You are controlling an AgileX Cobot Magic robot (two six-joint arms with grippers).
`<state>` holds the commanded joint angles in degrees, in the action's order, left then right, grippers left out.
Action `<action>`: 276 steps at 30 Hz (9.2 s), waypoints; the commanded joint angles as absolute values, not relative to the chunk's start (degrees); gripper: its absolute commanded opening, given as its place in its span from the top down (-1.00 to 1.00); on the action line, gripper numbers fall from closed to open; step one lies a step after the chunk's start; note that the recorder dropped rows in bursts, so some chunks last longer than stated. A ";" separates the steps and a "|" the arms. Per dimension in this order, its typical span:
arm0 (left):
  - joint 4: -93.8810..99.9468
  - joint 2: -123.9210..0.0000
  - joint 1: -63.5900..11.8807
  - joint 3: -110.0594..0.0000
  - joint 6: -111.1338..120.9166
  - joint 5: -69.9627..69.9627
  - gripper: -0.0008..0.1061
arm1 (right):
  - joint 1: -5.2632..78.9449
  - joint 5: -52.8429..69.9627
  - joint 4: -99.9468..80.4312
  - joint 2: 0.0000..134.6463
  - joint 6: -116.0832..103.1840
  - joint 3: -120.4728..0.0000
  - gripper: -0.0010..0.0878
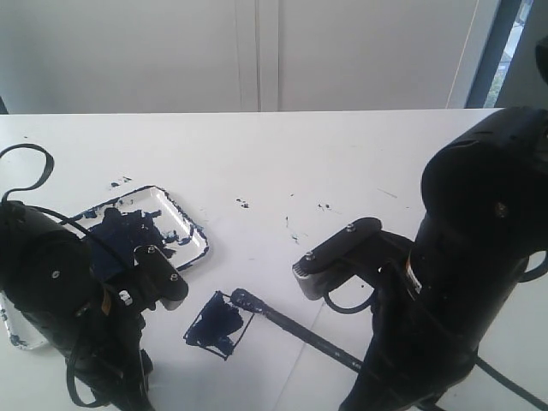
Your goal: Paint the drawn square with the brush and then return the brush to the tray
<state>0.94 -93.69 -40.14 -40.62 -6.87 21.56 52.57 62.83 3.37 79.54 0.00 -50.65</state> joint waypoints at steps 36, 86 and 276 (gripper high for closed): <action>0.94 -93.69 -40.14 -40.62 -6.87 21.54 0.08 | 52.57 65.62 1.64 79.54 -1.88 -50.57 0.98; 0.94 -93.69 -40.14 -40.62 -6.87 21.56 0.08 | 52.57 65.58 1.30 79.54 -0.32 -50.57 0.98; 0.94 -93.69 -40.14 -40.62 -7.70 22.01 0.08 | 52.57 57.99 5.32 85.25 5.18 -50.76 0.98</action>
<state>0.94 -93.69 -40.14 -40.62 -7.70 22.01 52.57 57.99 5.32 85.25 5.18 -50.76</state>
